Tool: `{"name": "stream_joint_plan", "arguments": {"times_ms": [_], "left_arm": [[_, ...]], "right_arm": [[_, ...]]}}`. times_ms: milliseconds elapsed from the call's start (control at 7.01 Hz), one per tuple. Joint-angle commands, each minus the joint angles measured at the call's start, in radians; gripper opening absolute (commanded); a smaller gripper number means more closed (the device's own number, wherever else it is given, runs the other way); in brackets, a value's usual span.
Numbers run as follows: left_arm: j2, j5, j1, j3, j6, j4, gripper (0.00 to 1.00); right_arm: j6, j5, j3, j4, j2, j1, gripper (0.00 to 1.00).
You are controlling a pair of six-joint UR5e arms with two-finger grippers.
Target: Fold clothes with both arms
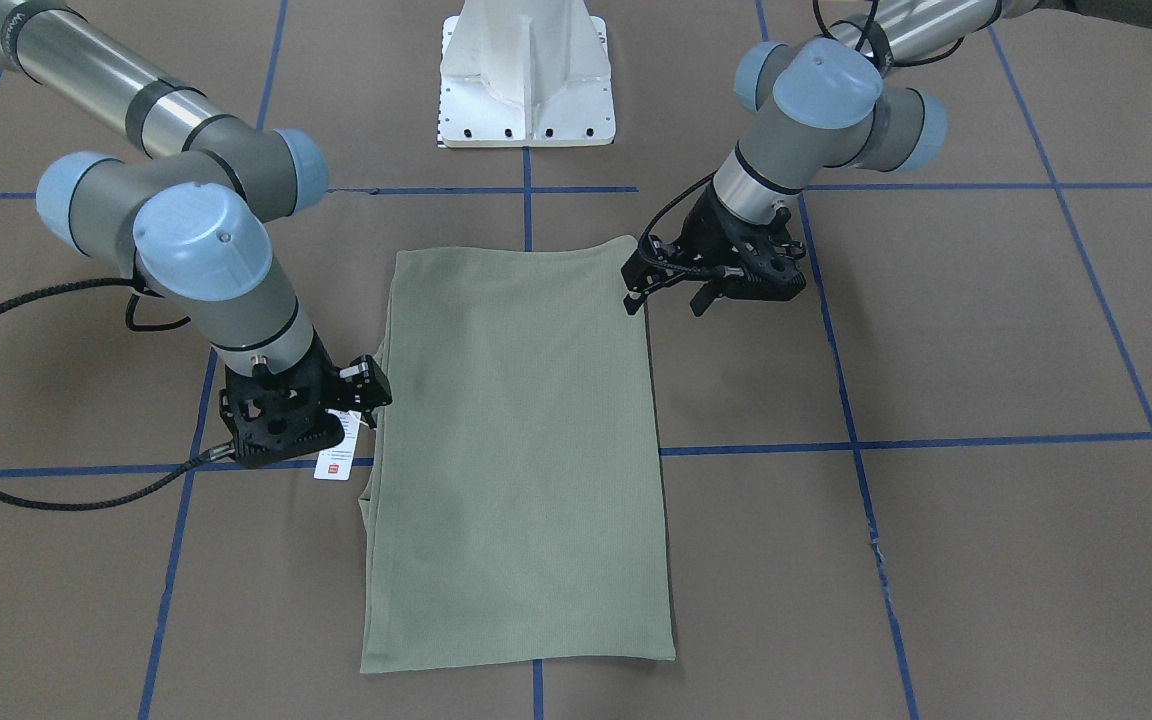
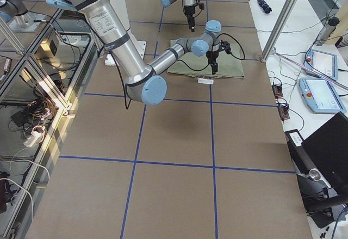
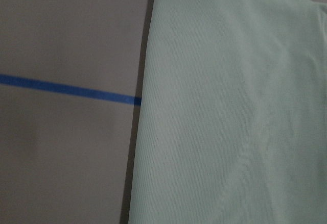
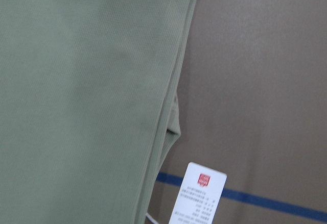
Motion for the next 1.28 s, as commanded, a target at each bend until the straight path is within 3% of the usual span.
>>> {"name": "stream_joint_plan", "arguments": {"times_ms": [0,285,570,1141], "left_arm": [[0.071,0.103,0.144,-0.057,-0.202,0.002,1.00],[0.038,0.148,0.244,-0.027,-0.256,0.002,0.98],[-0.012,0.177,0.246,0.020,-0.256,0.003,0.94],[-0.010,0.201,0.232,0.032,-0.249,0.011,0.83]], "right_arm": [[0.099,0.011,0.092,-0.002,-0.039,-0.028,1.00],[0.099,0.006,0.091,0.001,-0.048,-0.031,1.00],[0.099,0.005,0.087,0.001,-0.049,-0.031,1.00],[0.099,0.003,0.080,0.006,-0.054,-0.034,1.00]]}}
